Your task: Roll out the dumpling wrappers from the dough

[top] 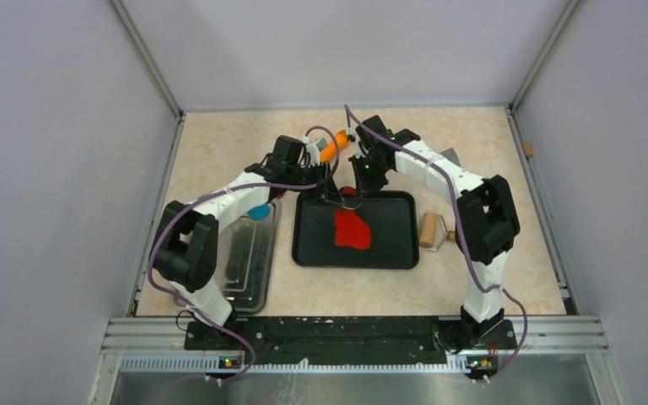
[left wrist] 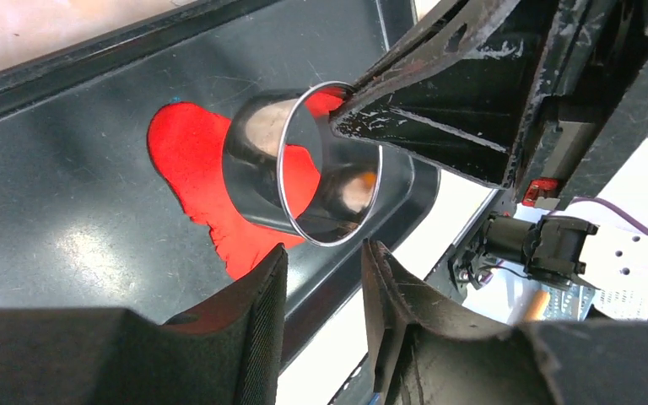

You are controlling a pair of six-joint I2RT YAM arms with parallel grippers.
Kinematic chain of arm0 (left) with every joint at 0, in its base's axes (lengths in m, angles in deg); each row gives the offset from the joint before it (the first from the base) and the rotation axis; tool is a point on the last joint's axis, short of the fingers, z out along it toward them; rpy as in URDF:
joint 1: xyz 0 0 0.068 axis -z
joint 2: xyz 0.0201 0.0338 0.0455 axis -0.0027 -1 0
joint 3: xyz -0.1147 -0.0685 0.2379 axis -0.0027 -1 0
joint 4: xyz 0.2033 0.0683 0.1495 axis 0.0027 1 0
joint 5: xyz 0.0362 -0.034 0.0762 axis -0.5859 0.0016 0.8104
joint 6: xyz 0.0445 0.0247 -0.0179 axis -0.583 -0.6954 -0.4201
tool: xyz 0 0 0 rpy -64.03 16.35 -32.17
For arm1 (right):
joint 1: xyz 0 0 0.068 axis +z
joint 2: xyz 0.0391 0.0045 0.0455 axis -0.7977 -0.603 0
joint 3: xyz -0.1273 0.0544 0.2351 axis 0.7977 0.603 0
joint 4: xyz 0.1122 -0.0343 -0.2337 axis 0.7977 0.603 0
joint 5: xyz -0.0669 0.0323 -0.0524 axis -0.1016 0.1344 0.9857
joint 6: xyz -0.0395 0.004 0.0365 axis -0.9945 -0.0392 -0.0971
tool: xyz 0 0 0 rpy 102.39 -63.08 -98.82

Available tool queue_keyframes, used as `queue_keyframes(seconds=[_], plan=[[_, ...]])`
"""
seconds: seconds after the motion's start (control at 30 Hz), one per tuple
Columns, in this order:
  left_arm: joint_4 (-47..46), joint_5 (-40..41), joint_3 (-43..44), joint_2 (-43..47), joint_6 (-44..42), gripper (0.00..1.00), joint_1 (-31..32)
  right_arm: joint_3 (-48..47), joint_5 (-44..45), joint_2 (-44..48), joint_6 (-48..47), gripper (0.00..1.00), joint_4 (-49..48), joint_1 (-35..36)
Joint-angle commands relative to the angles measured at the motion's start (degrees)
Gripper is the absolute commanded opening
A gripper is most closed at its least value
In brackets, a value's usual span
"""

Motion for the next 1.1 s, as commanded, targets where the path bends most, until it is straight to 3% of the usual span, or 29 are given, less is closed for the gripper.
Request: queue_keyframes(seconds=[0.0,0.23,0.57,1.07], plan=[[-0.6,1.6,-0.1,-1.0,1.5,0.39,-0.1,0.7,-0.9,0.1,-0.6,0.00,-1.4,0.4],[-0.7,3.3,-1.3,-2.8,1.9,0.36,0.4,1.7,-0.3,0.6,-1.2,0.00,-1.8,1.6],[-1.3,1.4,-4.4,-4.5,0.3,0.18,0.9,5.2,1.7,1.8,-3.2,0.00,-3.0,4.5],[-3.3,1.8,-7.6,-5.3,0.2,0.13,2.7,8.3,0.3,1.7,-2.8,0.00,-3.7,4.6]])
